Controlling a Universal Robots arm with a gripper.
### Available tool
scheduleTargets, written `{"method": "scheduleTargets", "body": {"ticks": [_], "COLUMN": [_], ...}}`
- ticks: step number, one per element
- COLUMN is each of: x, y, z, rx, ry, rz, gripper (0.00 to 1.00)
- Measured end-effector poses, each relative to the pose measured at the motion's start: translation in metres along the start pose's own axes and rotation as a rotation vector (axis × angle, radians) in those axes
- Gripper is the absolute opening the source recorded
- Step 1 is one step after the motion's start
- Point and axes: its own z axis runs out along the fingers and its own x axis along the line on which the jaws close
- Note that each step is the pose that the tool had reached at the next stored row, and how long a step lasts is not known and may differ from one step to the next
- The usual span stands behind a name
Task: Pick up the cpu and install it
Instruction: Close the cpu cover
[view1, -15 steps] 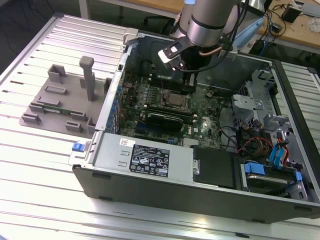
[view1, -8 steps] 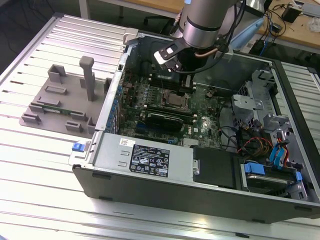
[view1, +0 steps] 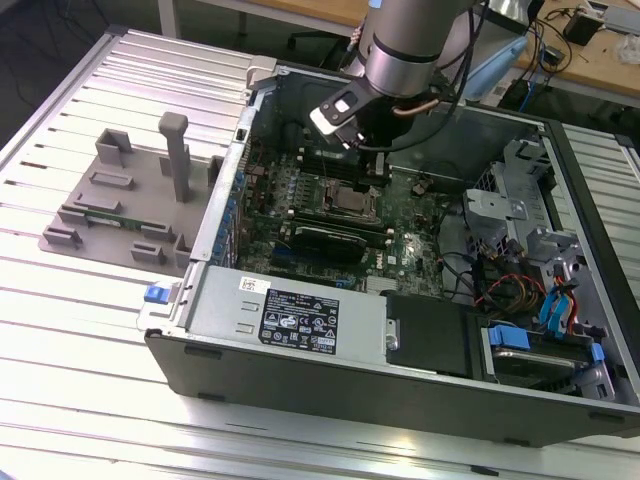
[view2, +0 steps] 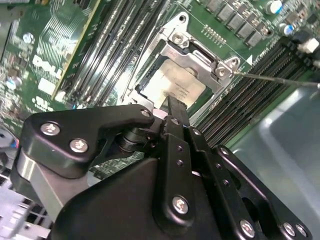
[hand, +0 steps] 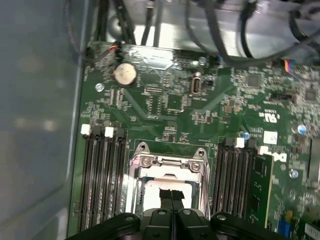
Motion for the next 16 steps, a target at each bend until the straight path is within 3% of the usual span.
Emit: {"method": "scheduleTargets", "body": {"ticks": [2,5,9,16], "x": [0.0000,0.0000,0.0001,0.0001], "y": [0.0000,0.0000,0.0000,0.0000], "z": [0.0003,0.0011,0.0019,0.0030], "rx": [-0.0009,-0.0034,-0.0058,-0.0066], "ry": [0.0003,0.0010,0.0016,-0.0004], "rz": [-0.041,-0.155,-0.266,-0.412], "gripper": [0.11,0.11,0.11,0.11]}}
